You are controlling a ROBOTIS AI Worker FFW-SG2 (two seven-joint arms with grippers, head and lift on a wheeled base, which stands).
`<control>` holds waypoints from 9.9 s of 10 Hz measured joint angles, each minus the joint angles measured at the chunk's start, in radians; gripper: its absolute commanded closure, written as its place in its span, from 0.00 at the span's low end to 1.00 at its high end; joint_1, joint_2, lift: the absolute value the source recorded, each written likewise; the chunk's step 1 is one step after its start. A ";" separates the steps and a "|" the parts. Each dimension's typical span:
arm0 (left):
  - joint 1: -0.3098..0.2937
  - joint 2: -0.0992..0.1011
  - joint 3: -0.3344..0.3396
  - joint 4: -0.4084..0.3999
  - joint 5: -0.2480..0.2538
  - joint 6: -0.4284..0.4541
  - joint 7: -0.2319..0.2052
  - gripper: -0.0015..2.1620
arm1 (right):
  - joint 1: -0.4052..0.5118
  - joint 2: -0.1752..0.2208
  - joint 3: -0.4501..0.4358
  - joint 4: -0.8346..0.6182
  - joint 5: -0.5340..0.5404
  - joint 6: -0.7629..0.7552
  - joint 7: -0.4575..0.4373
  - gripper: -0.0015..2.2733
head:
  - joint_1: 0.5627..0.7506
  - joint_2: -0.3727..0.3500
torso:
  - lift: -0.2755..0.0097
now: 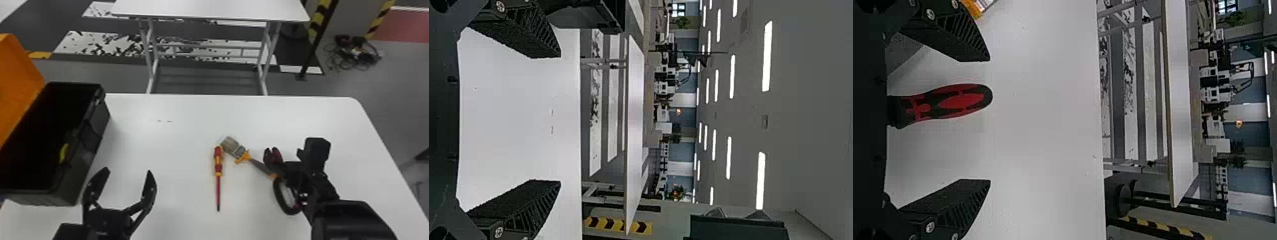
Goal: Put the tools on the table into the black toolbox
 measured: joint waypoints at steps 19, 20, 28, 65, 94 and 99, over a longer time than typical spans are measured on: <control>0.015 0.001 -0.015 -0.136 0.016 0.070 -0.133 0.04 | 0.220 0.000 -0.092 -0.421 -0.347 -0.091 0.212 0.99 | 0.70 0.41 | 0.70; 0.016 0.001 -0.017 -0.167 0.032 0.104 -0.197 0.04 | 0.241 0.000 -0.095 -0.434 -0.393 -0.157 0.248 0.99 | 0.70 0.39 | 0.70; -0.008 -0.013 -0.146 -0.347 0.038 0.470 -0.356 0.04 | 0.236 0.000 -0.148 -0.254 -0.776 -0.481 0.727 0.99 | 0.70 0.12 | 0.70; -0.136 -0.071 -0.314 -0.457 -0.047 0.966 -0.335 0.87 | 0.038 0.000 0.087 0.048 -0.785 -0.533 0.938 0.97 | 0.70 0.17 | 0.70; -0.132 -0.061 0.580 -0.491 0.224 1.083 -0.381 0.99 | 0.387 0.000 -0.240 -0.183 -0.398 -0.723 0.555 0.06 | 0.70 0.64 | 0.70; -0.162 -0.071 0.679 -0.422 0.265 1.127 -0.348 0.00 | 0.388 0.000 -0.233 -0.180 -0.397 -0.722 0.555 0.06 | 0.70 0.79 | 0.70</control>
